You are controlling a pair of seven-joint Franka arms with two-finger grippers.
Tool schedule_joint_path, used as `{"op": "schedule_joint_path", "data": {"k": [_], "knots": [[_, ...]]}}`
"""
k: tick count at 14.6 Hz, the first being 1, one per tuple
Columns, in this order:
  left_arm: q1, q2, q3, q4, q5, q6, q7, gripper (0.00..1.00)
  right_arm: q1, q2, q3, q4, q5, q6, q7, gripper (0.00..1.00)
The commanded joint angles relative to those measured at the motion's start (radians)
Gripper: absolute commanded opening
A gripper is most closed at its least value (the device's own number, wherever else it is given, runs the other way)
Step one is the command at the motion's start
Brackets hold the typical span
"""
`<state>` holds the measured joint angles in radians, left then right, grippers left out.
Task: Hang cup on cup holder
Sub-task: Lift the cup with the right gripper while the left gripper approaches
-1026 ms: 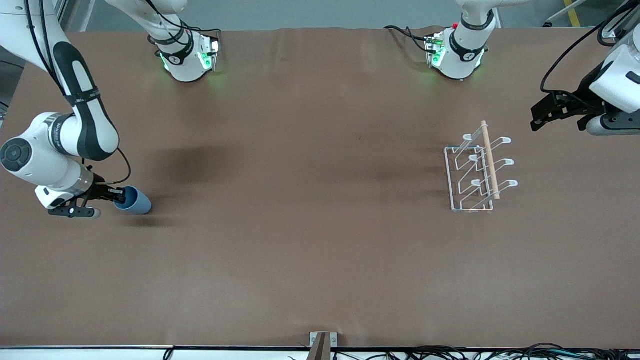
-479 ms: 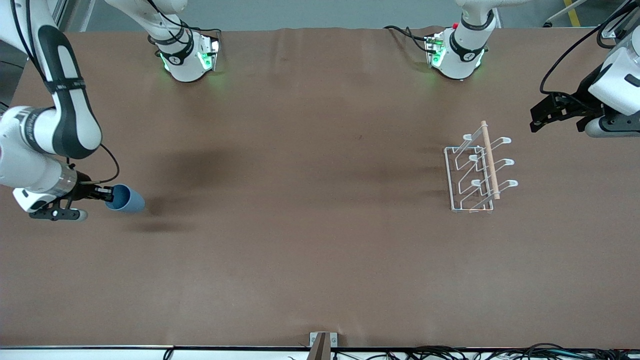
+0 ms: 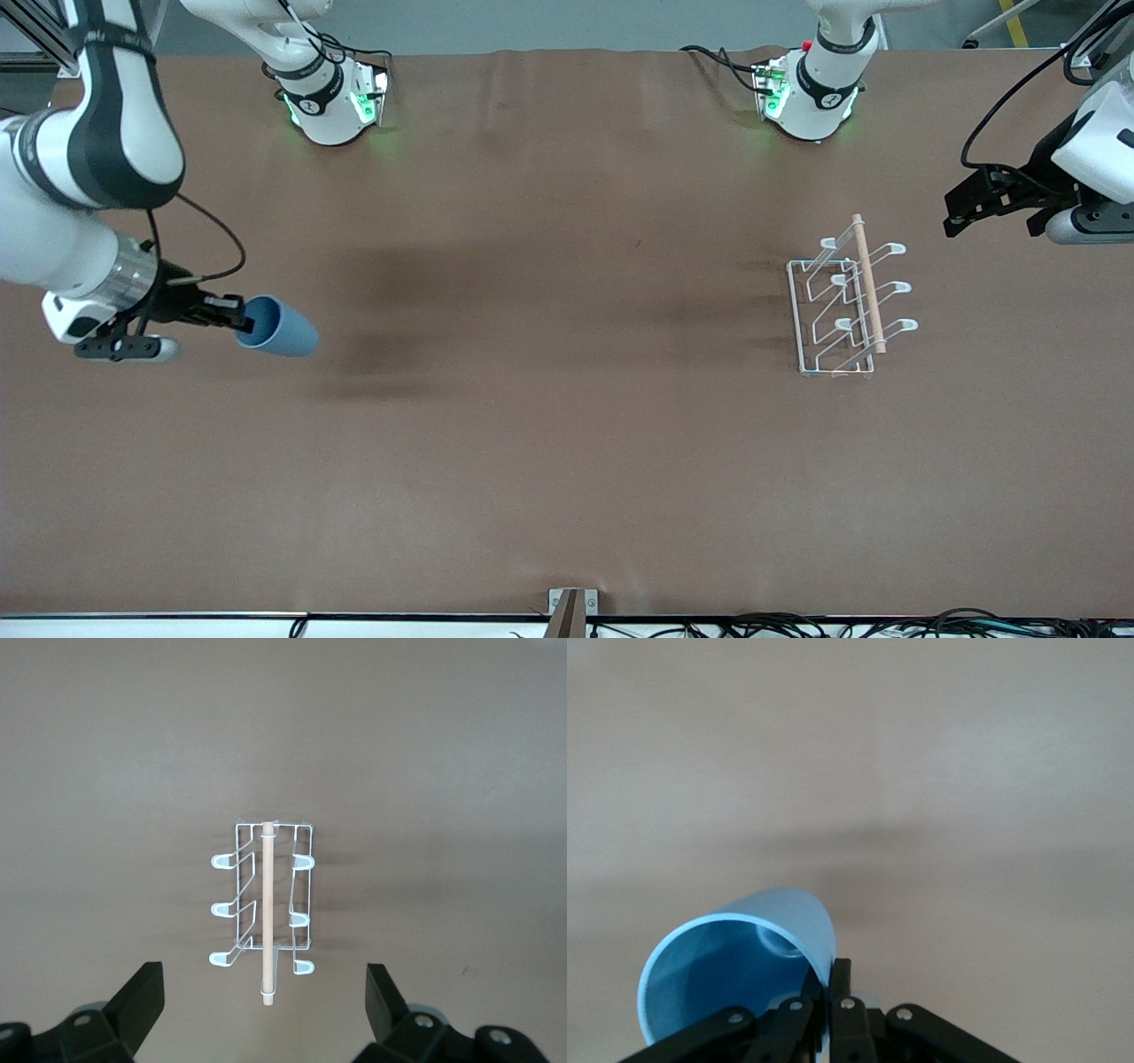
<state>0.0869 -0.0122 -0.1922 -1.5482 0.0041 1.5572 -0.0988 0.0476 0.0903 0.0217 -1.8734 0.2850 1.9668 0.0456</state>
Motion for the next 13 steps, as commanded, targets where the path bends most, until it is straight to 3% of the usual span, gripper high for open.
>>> {"op": "schedule_joint_path", "data": {"k": [1, 5, 8, 10, 13], "knots": [[-0.003, 0.014, -0.001, 0.028, -0.015, -0.016, 0.008, 1.00, 0.104, -0.060, -0.003, -0.010, 0.133, -0.009, 0.091, 0.01], [-0.015, 0.051, -0.016, 0.030, -0.042, -0.017, 0.008, 1.00, 0.192, -0.093, -0.002, -0.010, 0.374, -0.009, 0.085, 0.02], [-0.047, 0.058, -0.090, 0.028, -0.100, -0.017, 0.011, 1.00, 0.241, -0.092, -0.002, -0.012, 0.612, -0.006, 0.076, 0.02], [-0.061, 0.083, -0.114, 0.030, -0.177, -0.017, 0.019, 1.00, 0.270, -0.089, -0.002, -0.013, 0.707, -0.006, 0.076, 0.01], [-0.091, 0.104, -0.179, 0.042, -0.196, -0.017, 0.046, 1.00, 0.307, -0.083, -0.002, -0.012, 0.804, -0.005, 0.074, 0.01]]}}
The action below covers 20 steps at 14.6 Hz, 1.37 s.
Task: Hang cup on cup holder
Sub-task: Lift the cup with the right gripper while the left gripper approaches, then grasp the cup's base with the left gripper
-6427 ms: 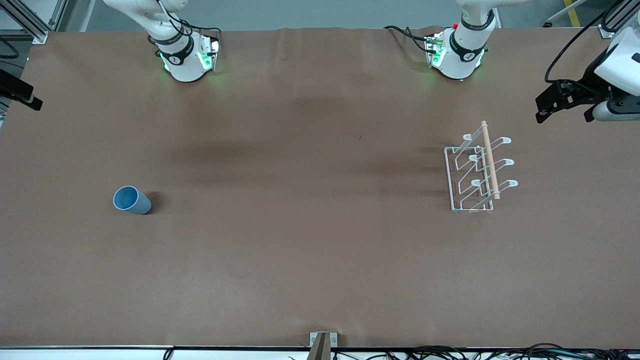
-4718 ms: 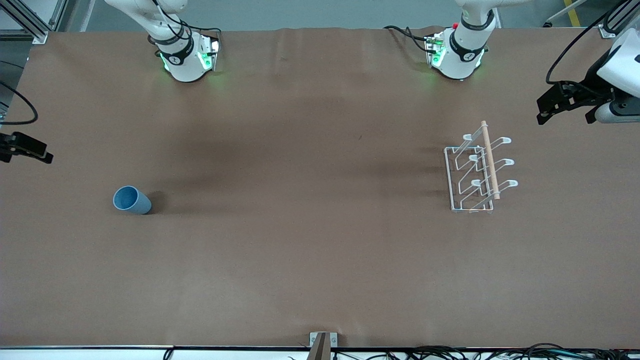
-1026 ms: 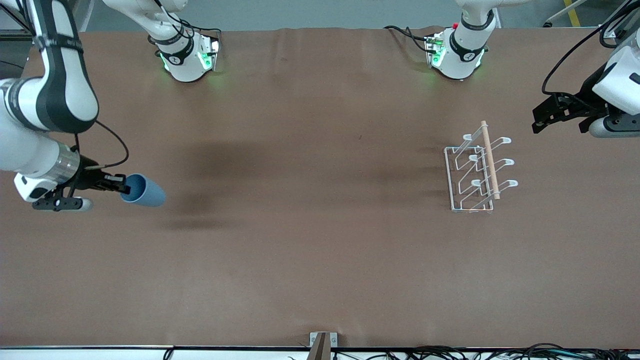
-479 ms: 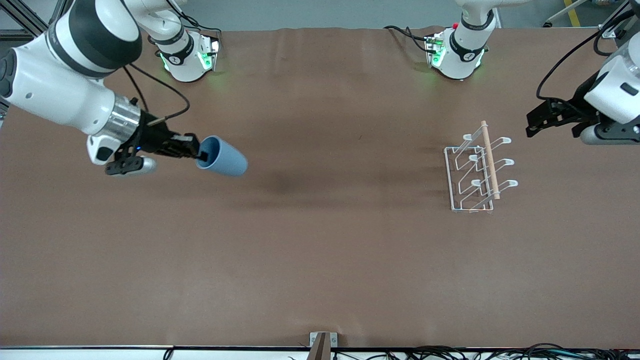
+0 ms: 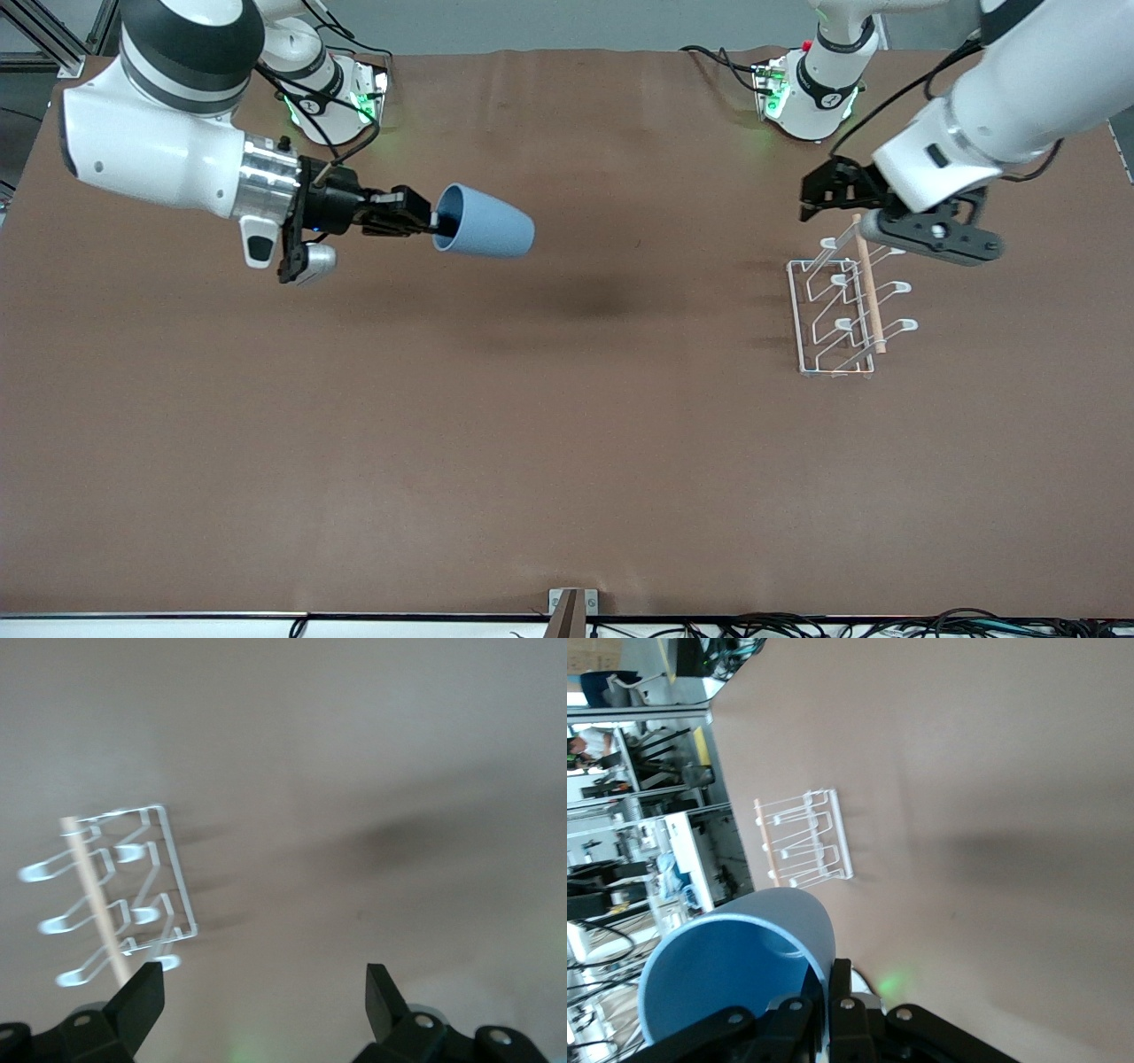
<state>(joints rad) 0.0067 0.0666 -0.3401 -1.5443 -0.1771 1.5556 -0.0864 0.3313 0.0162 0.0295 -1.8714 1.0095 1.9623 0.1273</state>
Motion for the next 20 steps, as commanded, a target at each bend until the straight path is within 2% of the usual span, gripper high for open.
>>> {"op": "schedule_joint_path", "data": {"k": [1, 3, 6, 8, 11, 13, 18, 20], "knots": [[-0.029, 0.033, -0.052, 0.041, -0.015, -0.014, 0.083, 1.00, 0.043, -0.002, -0.011, -0.014, 0.127, 0.003, -0.009, 0.01], [-0.069, 0.035, -0.095, 0.079, -0.012, -0.012, 0.138, 1.00, 0.066, 0.004, -0.011, -0.014, 0.142, 0.009, -0.081, 0.02], [-0.119, 0.029, -0.122, 0.098, -0.016, -0.014, 0.229, 1.00, 0.084, 0.030, -0.010, -0.015, 0.146, -0.003, -0.191, 0.02], [-0.120, 0.028, -0.157, 0.110, -0.033, -0.012, 0.328, 1.00, 0.112, 0.059, -0.010, -0.014, 0.146, -0.002, -0.236, 0.02], [-0.129, 0.041, -0.174, 0.110, -0.093, 0.024, 0.494, 1.00, 0.123, 0.080, -0.010, -0.002, 0.161, -0.002, -0.280, 0.02], [-0.151, 0.047, -0.195, 0.105, -0.090, 0.064, 0.505, 1.00, 0.123, 0.084, -0.010, -0.002, 0.201, -0.003, -0.325, 0.02], [-0.250, 0.090, -0.195, 0.099, -0.065, 0.159, 0.507, 1.00, 0.121, 0.099, -0.010, -0.002, 0.309, -0.006, -0.432, 0.03], [-0.264, 0.091, -0.195, 0.099, -0.021, 0.191, 0.542, 1.00, 0.123, 0.111, -0.010, -0.003, 0.356, -0.028, -0.459, 0.03]]}}
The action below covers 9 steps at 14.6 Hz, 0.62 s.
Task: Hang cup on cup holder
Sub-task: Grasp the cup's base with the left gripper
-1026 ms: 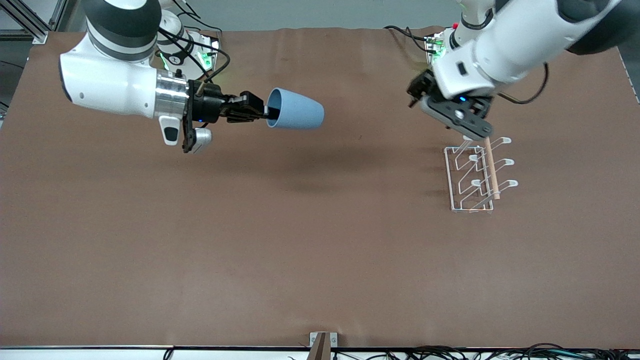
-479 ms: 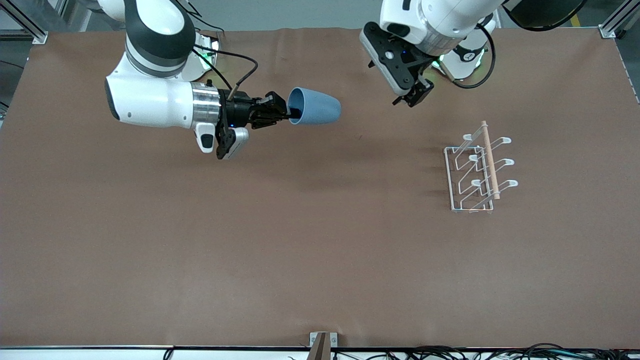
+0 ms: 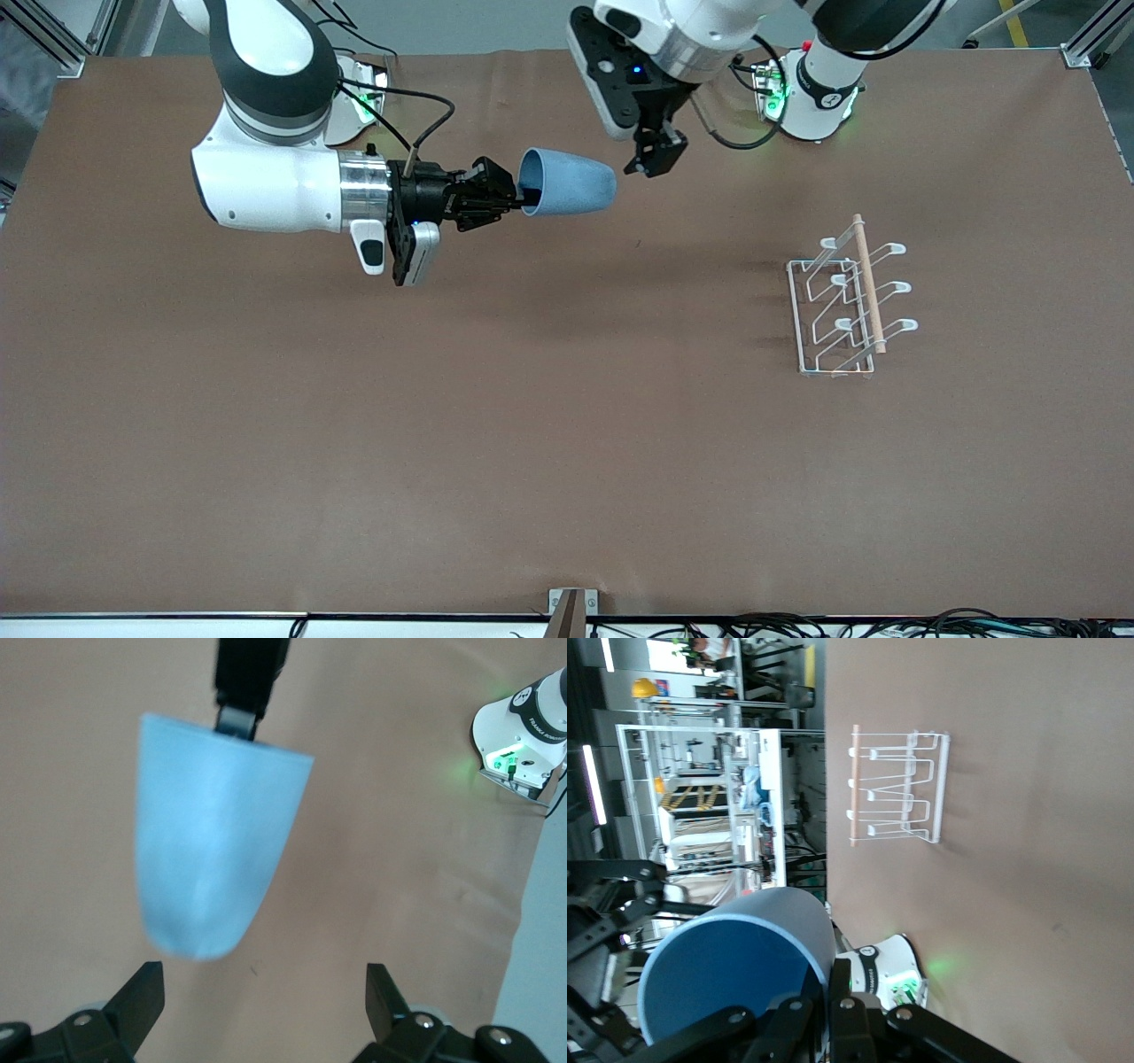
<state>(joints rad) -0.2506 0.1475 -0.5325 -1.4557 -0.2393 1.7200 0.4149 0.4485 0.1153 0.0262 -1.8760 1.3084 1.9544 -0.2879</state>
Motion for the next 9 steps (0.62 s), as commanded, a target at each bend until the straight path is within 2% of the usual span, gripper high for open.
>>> {"op": "schedule_joint_path", "data": {"k": [1, 5, 7, 9], "knots": [[-0.009, 0.026, -0.003, 0.011, 0.063, 0.038, 0.070, 1.00, 0.006, 0.012, -0.006, 0.001, 0.058, -0.020, -0.046, 0.04], [-0.028, 0.041, -0.003, 0.011, 0.074, 0.084, 0.108, 1.00, 0.003, 0.012, -0.006, 0.001, 0.060, -0.057, -0.048, 0.04], [-0.036, 0.052, -0.003, 0.011, 0.126, 0.101, 0.108, 1.00, 0.003, 0.012, -0.006, 0.003, 0.061, -0.060, -0.047, 0.05], [-0.047, 0.075, -0.004, 0.011, 0.127, 0.113, 0.108, 1.00, 0.004, 0.011, -0.006, 0.003, 0.089, -0.060, -0.046, 0.05]]}}
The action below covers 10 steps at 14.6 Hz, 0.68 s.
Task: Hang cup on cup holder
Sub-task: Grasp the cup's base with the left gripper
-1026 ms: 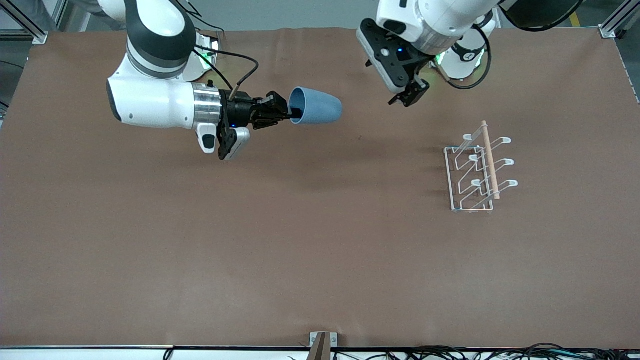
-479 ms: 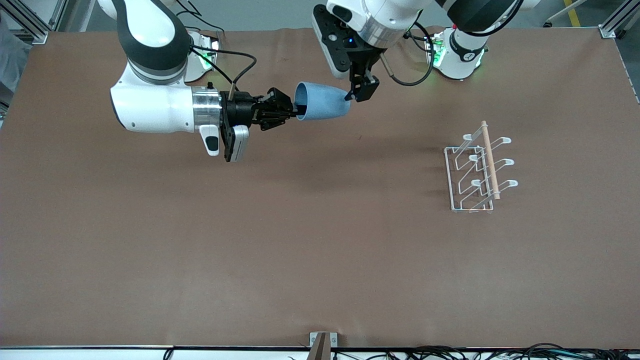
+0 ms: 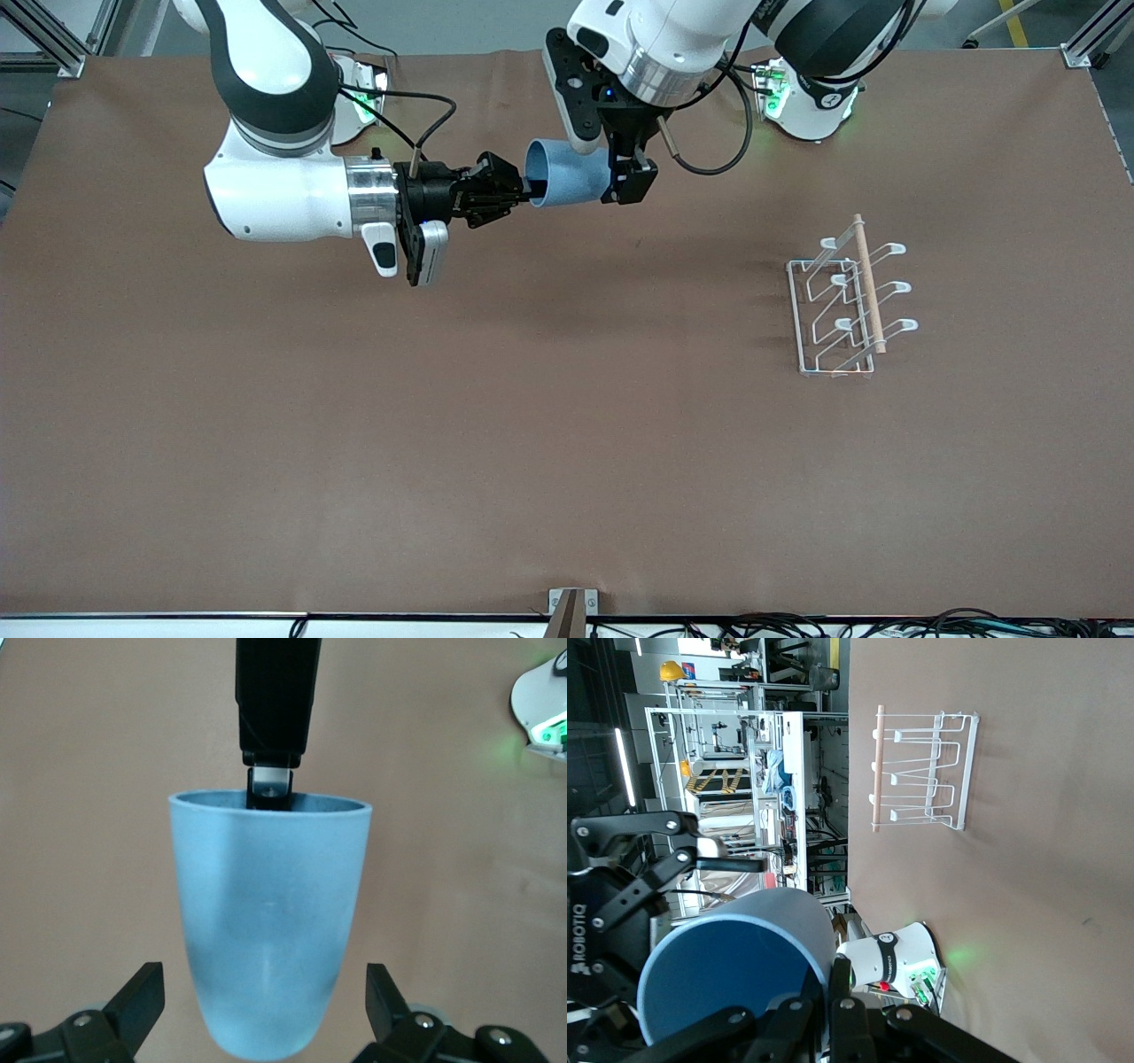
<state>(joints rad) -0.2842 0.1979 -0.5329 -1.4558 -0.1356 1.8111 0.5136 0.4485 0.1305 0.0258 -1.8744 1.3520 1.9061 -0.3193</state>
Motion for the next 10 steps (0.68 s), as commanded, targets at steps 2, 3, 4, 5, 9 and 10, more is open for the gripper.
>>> {"op": "schedule_joint_path", "data": {"k": [2, 3, 4, 5, 9, 10], "knots": [[-0.029, 0.028, -0.004, 0.009, 0.019, 0.025, 0.003, 1.00, 0.004, -0.006, -0.006, 0.001, 0.047, -0.013, -0.012, 0.05], [-0.030, 0.038, -0.004, 0.011, 0.024, 0.030, 0.003, 1.00, 0.004, -0.006, -0.006, 0.003, 0.050, -0.012, -0.011, 0.05], [-0.032, 0.041, -0.004, 0.011, 0.024, 0.039, 0.003, 1.00, 0.004, -0.006, -0.006, 0.003, 0.052, -0.013, -0.009, 0.05], [-0.032, 0.041, -0.004, 0.011, 0.024, 0.043, 0.003, 0.98, 0.004, -0.006, -0.006, 0.003, 0.052, -0.012, -0.007, 0.05], [-0.032, 0.058, -0.004, 0.011, 0.022, 0.044, 0.008, 0.58, 0.006, -0.006, -0.006, 0.003, 0.052, -0.012, -0.009, 0.05], [-0.032, 0.058, -0.004, 0.011, 0.022, 0.044, 0.008, 0.55, 0.004, -0.006, -0.006, 0.003, 0.052, -0.012, -0.010, 0.05]]}}
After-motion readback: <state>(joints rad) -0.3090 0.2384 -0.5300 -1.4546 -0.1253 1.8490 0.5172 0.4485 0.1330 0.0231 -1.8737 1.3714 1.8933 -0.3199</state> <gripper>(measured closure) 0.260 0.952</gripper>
